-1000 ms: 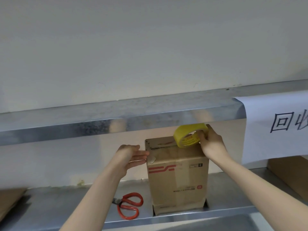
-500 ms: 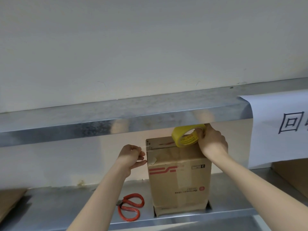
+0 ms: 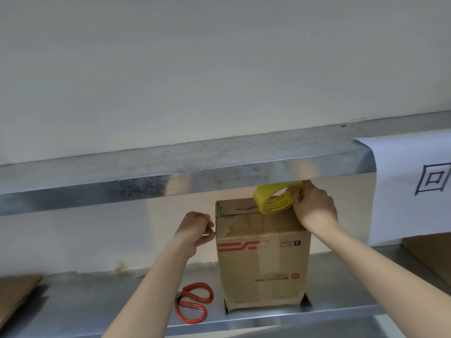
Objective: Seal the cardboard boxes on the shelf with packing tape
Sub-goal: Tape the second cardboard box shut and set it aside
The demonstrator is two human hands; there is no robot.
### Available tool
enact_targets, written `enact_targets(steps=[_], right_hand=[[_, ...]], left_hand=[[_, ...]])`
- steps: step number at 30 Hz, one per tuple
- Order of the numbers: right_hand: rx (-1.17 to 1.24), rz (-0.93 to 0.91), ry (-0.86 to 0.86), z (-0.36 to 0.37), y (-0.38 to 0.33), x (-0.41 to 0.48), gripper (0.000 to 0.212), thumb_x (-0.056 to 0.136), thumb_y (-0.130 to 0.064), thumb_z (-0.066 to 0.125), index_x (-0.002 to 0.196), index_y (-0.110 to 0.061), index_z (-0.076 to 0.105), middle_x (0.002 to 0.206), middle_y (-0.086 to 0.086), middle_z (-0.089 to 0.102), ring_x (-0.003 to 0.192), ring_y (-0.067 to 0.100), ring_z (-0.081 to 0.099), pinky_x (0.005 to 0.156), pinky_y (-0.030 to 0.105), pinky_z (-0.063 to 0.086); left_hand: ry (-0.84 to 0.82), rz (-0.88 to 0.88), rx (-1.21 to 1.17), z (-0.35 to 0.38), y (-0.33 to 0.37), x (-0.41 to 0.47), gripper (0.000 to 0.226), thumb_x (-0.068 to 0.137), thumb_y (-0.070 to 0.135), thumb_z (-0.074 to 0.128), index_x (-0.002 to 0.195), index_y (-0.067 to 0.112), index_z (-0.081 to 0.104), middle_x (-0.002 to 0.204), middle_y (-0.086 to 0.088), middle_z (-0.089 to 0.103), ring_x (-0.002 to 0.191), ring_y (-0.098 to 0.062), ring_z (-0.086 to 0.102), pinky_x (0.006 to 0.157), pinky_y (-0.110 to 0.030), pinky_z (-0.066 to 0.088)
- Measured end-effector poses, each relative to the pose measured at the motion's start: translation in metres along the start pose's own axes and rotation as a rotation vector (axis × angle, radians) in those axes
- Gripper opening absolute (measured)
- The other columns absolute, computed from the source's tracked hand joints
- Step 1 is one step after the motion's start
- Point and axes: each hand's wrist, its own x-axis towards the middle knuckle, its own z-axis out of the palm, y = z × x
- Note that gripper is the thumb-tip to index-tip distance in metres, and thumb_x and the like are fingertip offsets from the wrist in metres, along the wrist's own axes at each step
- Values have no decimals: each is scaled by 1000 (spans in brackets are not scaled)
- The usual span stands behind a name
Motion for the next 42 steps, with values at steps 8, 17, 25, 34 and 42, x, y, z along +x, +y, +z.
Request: enact_targets(steps=[8,17,25,34,42], right_hand=[[19,-34,-15,4,8,2,33,102,-40,34,121,-17,47,88,13,54,94,41,55,70,36,36],[106,84,-45,13,50,-3,22,102,-36,34,103,-18,45,82,10,56,78,35,54,66,38,43],[126,61,-6,17,47,-2,17,101,-29,35,112,-20,44,85,10,55,87,40,57,68,38,42],[139,50,21,14,52,-2,17,101,-28,34,112,-19,44,85,11,55,84,39,57,67,37,40],[206,56,22,15,58,-5,13,100,-27,38,101,-16,45,79,11,56,73,33,50,61,37,37]], left_hand=[[-41,10,273,7,-11,10,17,97,16,40,97,6,54,74,-5,54,64,-16,45,58,-25,45],[-109,-62,209,48,-20,8,15,99,27,41,108,16,38,83,-5,52,65,-15,43,58,-28,42],[-89,39,276,46,-20,7,15,100,27,36,115,24,38,79,-7,57,65,-18,49,58,-27,46],[-128,37,467,50,-8,1,52,88,66,45,108,18,50,100,-5,62,82,-23,63,67,-29,55],[-95,40,433,54,-10,10,36,91,48,51,105,16,55,101,-4,61,86,-20,60,74,-32,55]])
